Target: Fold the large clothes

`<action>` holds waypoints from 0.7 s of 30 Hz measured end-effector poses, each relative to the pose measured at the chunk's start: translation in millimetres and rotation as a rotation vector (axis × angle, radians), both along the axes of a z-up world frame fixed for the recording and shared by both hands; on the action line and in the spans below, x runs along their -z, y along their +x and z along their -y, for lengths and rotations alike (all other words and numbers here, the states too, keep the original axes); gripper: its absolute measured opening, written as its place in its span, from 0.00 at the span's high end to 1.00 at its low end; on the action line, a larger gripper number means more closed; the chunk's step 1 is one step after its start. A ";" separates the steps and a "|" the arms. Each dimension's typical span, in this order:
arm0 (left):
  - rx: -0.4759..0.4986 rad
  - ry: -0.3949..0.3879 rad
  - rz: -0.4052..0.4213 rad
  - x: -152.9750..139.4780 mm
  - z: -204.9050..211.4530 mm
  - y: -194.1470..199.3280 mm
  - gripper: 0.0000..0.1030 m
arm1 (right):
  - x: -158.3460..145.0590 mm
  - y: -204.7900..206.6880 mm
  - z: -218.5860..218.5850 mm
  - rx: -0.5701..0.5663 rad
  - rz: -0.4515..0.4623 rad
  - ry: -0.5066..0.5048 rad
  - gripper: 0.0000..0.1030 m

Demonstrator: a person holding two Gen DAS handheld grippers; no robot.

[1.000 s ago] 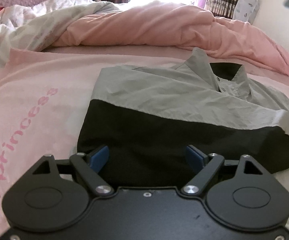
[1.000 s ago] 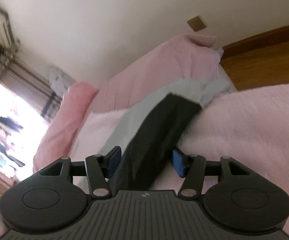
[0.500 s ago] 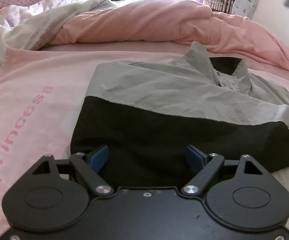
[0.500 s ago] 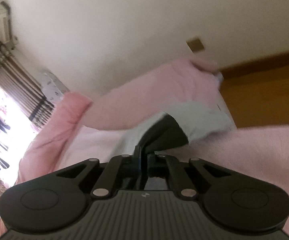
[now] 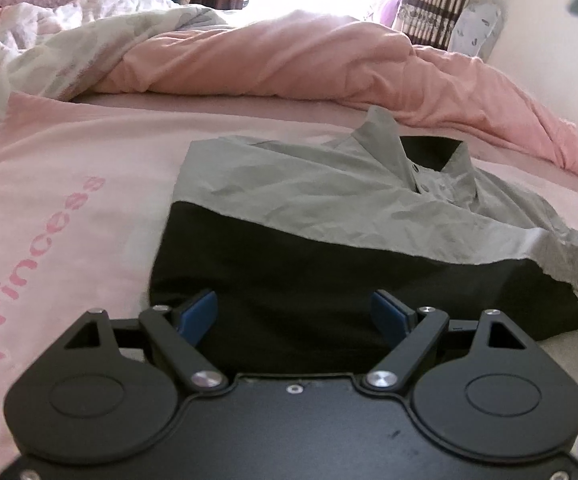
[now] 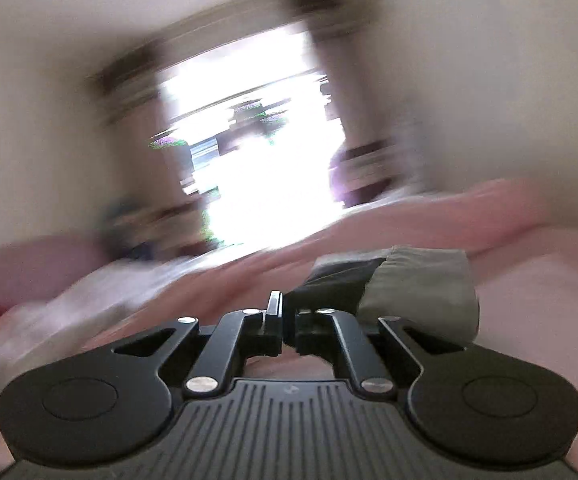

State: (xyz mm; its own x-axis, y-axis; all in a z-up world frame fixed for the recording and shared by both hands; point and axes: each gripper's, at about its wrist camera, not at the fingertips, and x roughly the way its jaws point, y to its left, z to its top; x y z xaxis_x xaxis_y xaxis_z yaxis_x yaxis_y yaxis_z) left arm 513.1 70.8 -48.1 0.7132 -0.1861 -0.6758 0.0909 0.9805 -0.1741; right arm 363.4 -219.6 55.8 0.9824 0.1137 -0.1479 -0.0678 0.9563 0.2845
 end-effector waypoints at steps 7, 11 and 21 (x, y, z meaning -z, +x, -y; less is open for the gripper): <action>-0.014 -0.031 -0.003 -4.9 -16.5 -8.9 0.18 | 66.3 31.5 -114.2 -0.187 -0.361 -0.345 0.45; 0.006 -0.038 0.000 -1.5 -14.9 -9.0 0.18 | 69.9 7.6 -77.1 -0.175 -0.400 -0.269 0.46; 0.014 -0.218 -0.060 9.7 -3.6 -3.8 0.18 | 87.4 -29.7 58.5 0.096 -0.447 0.028 0.45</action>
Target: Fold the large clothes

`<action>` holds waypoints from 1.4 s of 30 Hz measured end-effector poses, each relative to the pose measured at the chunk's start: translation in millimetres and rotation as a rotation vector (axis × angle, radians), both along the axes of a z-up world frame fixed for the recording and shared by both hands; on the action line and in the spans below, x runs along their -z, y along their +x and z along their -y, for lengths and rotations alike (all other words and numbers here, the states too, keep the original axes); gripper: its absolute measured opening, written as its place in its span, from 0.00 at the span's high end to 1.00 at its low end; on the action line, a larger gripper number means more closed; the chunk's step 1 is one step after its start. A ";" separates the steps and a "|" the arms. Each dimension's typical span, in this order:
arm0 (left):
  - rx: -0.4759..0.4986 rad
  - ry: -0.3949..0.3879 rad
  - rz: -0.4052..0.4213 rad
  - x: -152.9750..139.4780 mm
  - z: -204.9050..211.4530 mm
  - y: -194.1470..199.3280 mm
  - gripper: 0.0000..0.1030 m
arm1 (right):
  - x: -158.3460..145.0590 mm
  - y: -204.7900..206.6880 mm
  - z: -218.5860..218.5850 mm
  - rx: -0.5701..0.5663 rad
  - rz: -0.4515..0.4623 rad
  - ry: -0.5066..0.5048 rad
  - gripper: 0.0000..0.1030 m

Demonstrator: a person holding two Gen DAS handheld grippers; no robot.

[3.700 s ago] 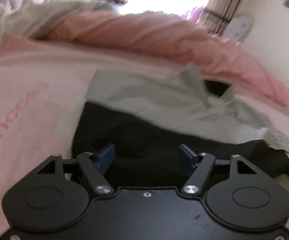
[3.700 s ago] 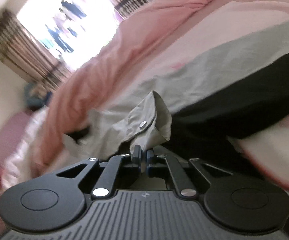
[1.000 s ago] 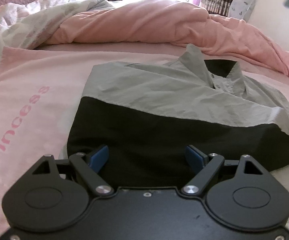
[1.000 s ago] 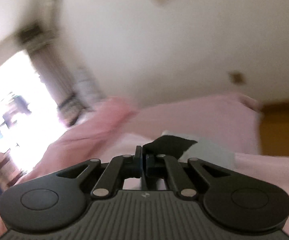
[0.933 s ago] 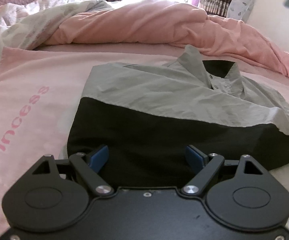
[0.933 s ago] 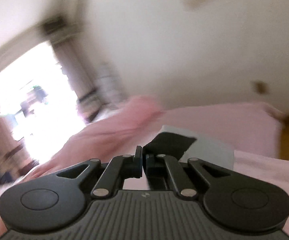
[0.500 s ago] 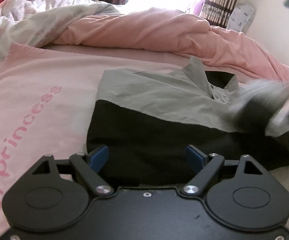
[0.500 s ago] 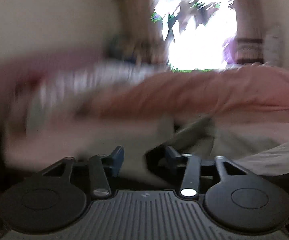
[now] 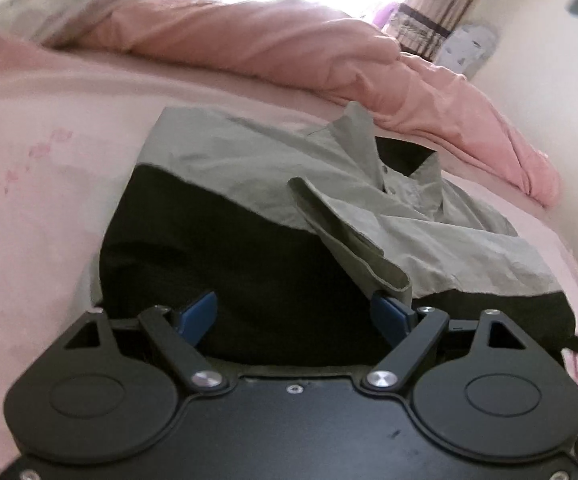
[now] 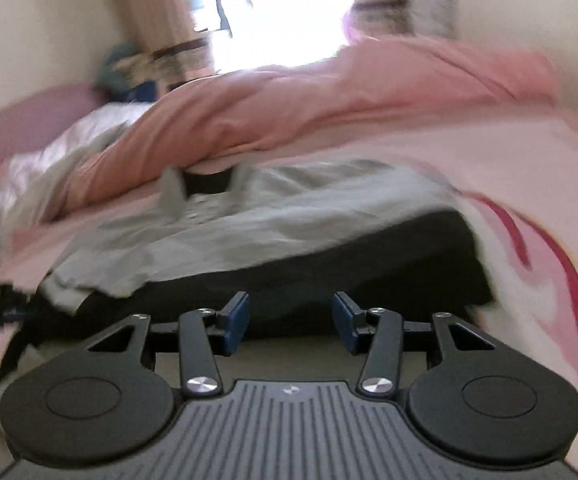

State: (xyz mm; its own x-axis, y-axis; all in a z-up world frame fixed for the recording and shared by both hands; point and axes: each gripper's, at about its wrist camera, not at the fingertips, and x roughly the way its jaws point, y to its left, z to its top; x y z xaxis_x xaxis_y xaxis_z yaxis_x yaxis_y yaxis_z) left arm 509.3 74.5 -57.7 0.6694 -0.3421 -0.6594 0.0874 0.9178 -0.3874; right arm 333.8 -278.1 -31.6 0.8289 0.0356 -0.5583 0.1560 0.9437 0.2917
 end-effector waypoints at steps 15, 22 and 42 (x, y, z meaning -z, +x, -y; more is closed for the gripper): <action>-0.121 -0.235 -0.019 0.3 -30.2 -21.6 0.18 | 26.2 -22.6 45.1 0.085 -0.012 0.081 0.45; -0.072 -0.248 -0.031 4.7 -20.9 -16.0 0.20 | 24.6 -21.0 48.5 0.099 -0.002 0.085 0.45; 0.005 -0.096 0.005 19.9 0.8 20.4 0.94 | 18.2 11.8 60.7 0.137 0.093 0.136 0.45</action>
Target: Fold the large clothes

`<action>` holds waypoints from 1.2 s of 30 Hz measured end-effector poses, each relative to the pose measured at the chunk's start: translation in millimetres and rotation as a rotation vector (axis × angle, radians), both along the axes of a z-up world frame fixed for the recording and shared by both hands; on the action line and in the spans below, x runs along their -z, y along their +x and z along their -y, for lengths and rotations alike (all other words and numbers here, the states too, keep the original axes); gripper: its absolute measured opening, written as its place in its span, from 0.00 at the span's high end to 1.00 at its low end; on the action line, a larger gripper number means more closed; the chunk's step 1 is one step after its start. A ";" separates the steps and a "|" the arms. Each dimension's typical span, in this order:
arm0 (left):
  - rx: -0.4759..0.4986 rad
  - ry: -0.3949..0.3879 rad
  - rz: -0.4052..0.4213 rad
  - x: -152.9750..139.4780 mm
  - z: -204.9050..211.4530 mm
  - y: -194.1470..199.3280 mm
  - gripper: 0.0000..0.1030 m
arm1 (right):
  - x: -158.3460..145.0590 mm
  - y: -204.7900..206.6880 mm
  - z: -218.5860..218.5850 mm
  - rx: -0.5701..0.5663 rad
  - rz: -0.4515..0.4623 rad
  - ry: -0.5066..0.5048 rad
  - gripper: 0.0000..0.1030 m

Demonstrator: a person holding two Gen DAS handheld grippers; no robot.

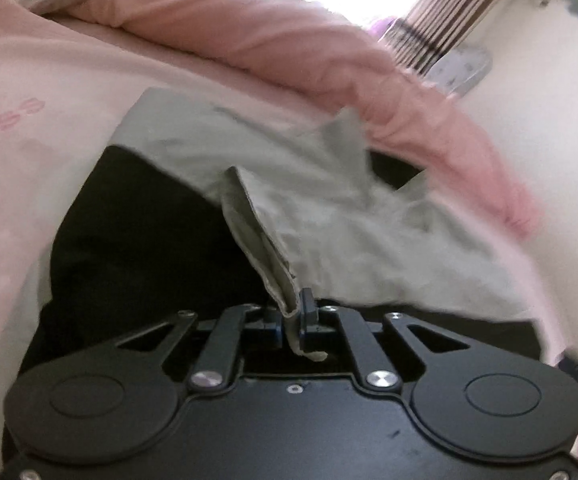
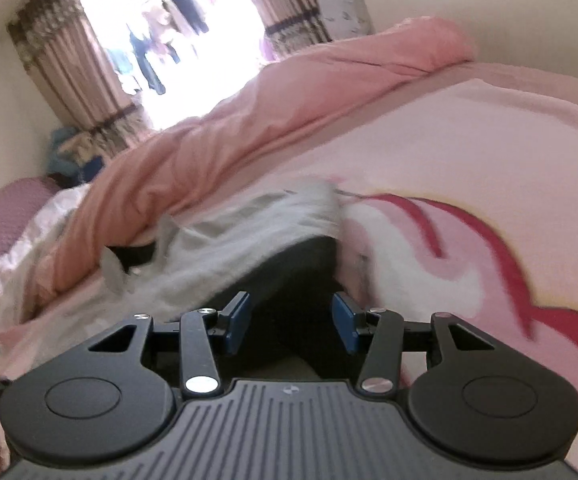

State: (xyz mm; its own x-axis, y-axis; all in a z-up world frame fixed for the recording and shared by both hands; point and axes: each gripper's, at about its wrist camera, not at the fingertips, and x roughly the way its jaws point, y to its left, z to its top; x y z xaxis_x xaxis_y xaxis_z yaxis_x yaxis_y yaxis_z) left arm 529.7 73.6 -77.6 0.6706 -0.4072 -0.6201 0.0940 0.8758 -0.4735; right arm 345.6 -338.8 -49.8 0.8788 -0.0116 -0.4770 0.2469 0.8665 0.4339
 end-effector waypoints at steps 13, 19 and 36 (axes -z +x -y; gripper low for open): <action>0.003 0.130 0.113 -46.7 1.0 -10.8 0.68 | -11.1 39.7 -12.7 -0.031 -0.034 -0.114 0.55; 0.103 0.199 0.148 -49.3 45.0 9.9 0.62 | -17.6 89.0 -29.8 -0.032 -0.046 -0.242 0.50; 0.112 0.213 0.139 -35.3 51.0 4.6 0.61 | -4.5 56.3 -29.3 -0.054 -0.036 -0.231 0.57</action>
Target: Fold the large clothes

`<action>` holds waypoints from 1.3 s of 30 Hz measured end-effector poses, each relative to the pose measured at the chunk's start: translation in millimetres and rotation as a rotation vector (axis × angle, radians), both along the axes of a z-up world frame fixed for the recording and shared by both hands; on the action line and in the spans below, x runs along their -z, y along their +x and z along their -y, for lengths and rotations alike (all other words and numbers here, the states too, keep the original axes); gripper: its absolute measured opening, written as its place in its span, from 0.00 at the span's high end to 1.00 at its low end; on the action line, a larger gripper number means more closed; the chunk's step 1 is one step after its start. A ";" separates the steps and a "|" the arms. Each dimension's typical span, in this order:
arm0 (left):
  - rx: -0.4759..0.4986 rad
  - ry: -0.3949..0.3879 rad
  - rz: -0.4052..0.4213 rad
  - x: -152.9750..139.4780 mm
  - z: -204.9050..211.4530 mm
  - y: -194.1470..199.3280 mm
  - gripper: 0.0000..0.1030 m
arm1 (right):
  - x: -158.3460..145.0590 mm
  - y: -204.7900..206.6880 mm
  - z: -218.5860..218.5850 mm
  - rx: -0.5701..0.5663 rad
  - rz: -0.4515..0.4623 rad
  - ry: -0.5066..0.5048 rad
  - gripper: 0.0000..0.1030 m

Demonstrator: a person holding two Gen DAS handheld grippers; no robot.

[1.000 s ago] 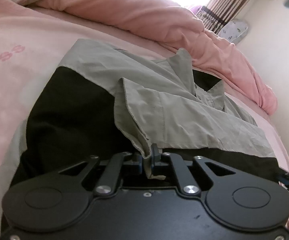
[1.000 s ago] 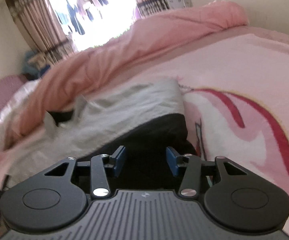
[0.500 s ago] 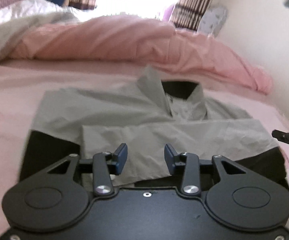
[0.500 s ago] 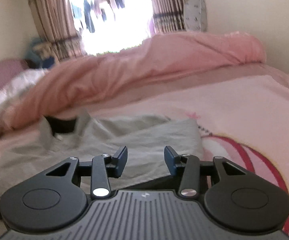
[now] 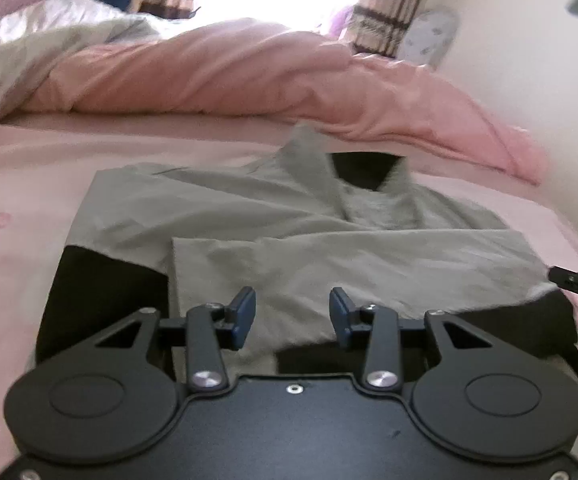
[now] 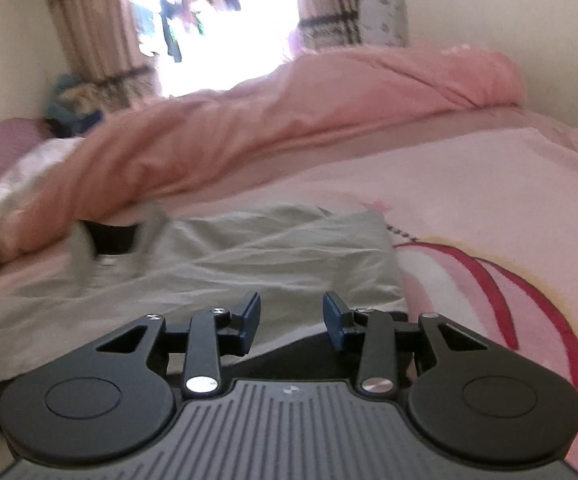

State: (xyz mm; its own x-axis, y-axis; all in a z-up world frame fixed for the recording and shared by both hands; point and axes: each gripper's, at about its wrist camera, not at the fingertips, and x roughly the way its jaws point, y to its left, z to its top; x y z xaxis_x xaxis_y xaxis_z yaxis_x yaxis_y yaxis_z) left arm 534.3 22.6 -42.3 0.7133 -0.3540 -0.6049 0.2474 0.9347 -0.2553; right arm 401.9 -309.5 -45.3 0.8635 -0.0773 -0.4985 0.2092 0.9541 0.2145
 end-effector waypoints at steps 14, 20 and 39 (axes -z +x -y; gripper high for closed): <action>0.026 0.098 -0.030 43.6 14.2 -21.6 0.53 | 34.1 -21.8 2.9 0.001 -0.082 0.000 0.60; 0.003 0.110 -0.038 11.6 -4.6 -56.5 0.36 | 3.5 -81.3 20.9 -0.074 -0.039 0.190 0.51; -0.073 -0.168 -0.247 48.6 -166.9 -327.3 0.29 | 65.8 -343.4 57.5 -0.198 -0.148 0.439 0.40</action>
